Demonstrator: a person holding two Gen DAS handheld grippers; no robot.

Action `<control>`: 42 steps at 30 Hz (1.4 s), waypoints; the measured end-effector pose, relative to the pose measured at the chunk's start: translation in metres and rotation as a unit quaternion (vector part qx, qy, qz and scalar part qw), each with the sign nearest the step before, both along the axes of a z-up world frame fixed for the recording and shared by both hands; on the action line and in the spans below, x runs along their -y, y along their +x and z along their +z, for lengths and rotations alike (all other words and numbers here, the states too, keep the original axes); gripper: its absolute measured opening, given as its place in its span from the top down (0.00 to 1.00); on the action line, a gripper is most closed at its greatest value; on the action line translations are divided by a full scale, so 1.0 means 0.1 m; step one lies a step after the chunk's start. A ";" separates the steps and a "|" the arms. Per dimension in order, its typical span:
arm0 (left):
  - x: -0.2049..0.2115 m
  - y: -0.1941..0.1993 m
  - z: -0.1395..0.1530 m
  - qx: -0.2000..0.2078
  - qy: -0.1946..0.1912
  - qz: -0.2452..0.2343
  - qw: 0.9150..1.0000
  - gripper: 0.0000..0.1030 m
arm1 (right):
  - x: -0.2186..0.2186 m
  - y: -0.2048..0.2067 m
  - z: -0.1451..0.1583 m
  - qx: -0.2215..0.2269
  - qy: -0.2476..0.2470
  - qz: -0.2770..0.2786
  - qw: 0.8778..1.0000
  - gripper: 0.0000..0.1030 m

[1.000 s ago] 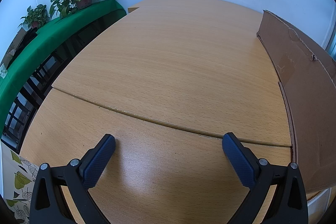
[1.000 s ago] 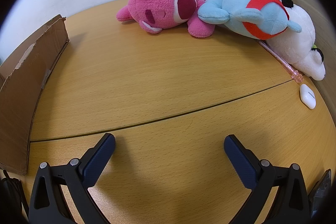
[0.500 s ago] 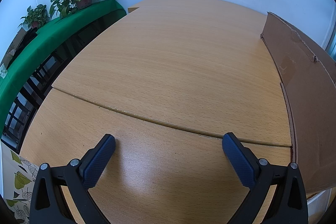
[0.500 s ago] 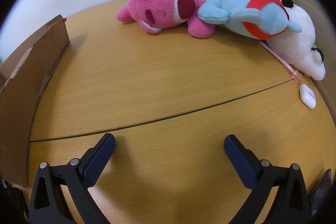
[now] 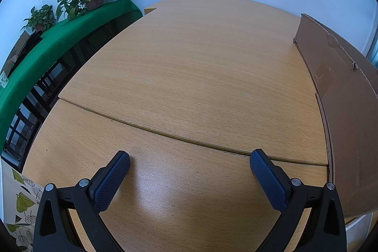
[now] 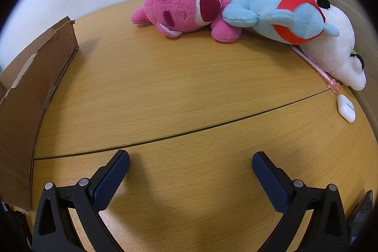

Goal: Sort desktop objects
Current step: 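Grasp the teal-and-pink pig plush with the left gripper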

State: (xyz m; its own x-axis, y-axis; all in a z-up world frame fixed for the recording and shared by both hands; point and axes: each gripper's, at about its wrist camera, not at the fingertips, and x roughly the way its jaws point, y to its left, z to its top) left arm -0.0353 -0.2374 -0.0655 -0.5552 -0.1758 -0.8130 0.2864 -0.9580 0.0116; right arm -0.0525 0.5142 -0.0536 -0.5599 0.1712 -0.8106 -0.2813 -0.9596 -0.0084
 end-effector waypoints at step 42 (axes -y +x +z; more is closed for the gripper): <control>-1.30 1.84 0.40 0.015 0.286 -0.228 0.931 0.11 | 4.36 1.30 0.57 0.000 -0.068 0.522 0.851 0.00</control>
